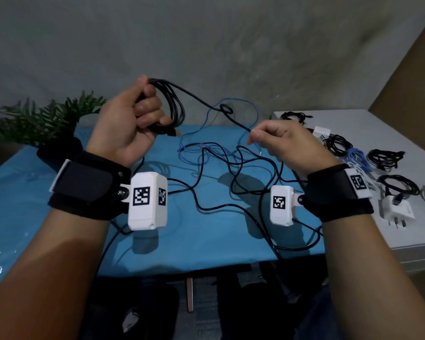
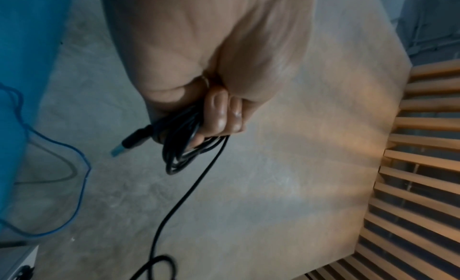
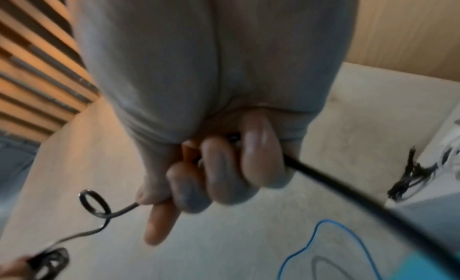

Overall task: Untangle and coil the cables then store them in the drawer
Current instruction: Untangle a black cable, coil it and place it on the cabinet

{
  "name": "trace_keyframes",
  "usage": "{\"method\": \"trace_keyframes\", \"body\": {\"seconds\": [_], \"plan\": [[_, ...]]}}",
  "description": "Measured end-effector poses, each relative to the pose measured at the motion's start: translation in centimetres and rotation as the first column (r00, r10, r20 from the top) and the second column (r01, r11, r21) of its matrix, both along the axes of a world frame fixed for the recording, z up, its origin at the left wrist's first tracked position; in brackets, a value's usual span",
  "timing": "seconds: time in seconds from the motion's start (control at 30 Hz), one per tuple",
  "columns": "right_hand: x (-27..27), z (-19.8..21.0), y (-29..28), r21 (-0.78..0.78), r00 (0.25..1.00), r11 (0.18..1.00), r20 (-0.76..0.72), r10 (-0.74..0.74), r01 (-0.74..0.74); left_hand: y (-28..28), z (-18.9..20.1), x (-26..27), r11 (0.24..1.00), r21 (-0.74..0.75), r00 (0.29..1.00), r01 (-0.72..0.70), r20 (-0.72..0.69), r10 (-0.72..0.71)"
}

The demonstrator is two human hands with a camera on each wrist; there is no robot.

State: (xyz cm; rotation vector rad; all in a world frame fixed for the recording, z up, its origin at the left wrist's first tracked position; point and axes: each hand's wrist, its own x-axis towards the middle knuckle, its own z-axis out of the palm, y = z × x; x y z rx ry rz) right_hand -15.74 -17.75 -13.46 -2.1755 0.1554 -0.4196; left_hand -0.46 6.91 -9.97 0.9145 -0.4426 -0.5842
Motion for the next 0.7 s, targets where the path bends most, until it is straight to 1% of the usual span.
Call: {"method": "trace_keyframes", "body": {"seconds": [0.1, 0.17, 0.23, 0.27, 0.3, 0.37, 0.4, 0.43, 0.47, 0.53, 0.57, 0.6, 0.67, 0.7], "plan": [[-0.3, -0.3, -0.8, -0.044, 0.992, 0.999, -0.122, 0.022, -0.028, 0.3, 0.3, 0.2, 0.997, -0.073, 1.0, -0.001, 0.009, 0.002], [-0.6, -0.6, -1.5, 0.004, 0.978, 1.0, -0.207, 0.02, -0.019, 0.8, 0.5, 0.6, 0.989, -0.149, 1.0, 0.0, -0.014, -0.002], [-0.9, -0.9, -2.0, 0.067, 0.972, 0.998, -0.234, -0.003, 0.019, 1.0, 0.4, 1.0, 0.988, -0.156, 1.0, -0.006, -0.016, 0.003], [-0.9, -1.0, -2.2, 0.044, 0.968, 0.998, -0.248, -0.04, 0.052, 0.9, 0.2, 1.0, 0.991, -0.133, 1.0, -0.009, -0.01, 0.008], [-0.8, -1.1, -2.2, -0.024, 0.959, 0.996, -0.269, -0.091, 0.087, 0.7, -0.1, 0.9, 0.994, -0.104, 1.0, -0.012, -0.003, 0.012], [-0.1, -1.3, -1.8, -0.229, 0.934, 0.964, -0.294, -0.202, 0.136, -0.2, -0.8, 0.4, 0.999, -0.042, 1.0, -0.013, 0.012, 0.013], [0.3, -1.2, -1.4, -0.323, 0.93, 0.934, -0.274, -0.247, 0.153, -0.7, -1.1, 0.2, 1.0, -0.007, 1.0, -0.011, 0.02, 0.012], [0.6, -0.9, -0.8, -0.383, 0.933, 0.907, -0.229, -0.277, 0.176, -1.2, -1.3, -0.1, 0.999, 0.031, 0.999, -0.012, 0.03, 0.011], [0.8, -0.4, 0.0, -0.384, 0.945, 0.9, -0.161, -0.285, 0.206, -1.6, -1.5, -0.4, 0.997, 0.072, 0.999, -0.019, 0.043, 0.016], [1.0, 0.8, 2.4, -0.28, 0.963, 0.923, 0.019, -0.271, 0.265, -2.1, -1.8, -0.9, 0.987, 0.154, 0.996, -0.042, 0.087, 0.029], [1.1, 1.5, 3.8, -0.233, 0.963, 0.935, 0.106, -0.249, 0.268, -2.3, -2.0, -1.1, 0.981, 0.19, 0.993, -0.048, 0.112, 0.027], [1.2, 1.9, 5.2, -0.217, 0.961, 0.943, 0.167, -0.219, 0.253, -2.6, -2.0, -1.5, 0.974, 0.22, 0.99, -0.049, 0.136, 0.019], [1.7, 1.9, 7.5, -0.287, 0.967, 0.935, 0.204, -0.153, 0.208, -2.9, -2.1, -2.1, 0.966, 0.255, 0.985, -0.035, 0.17, -0.009], [2.2, 1.5, 8.2, -0.332, 0.976, 0.925, 0.174, -0.134, 0.186, -2.9, -2.0, -2.5, 0.966, 0.257, 0.985, -0.013, 0.172, -0.033]]}}
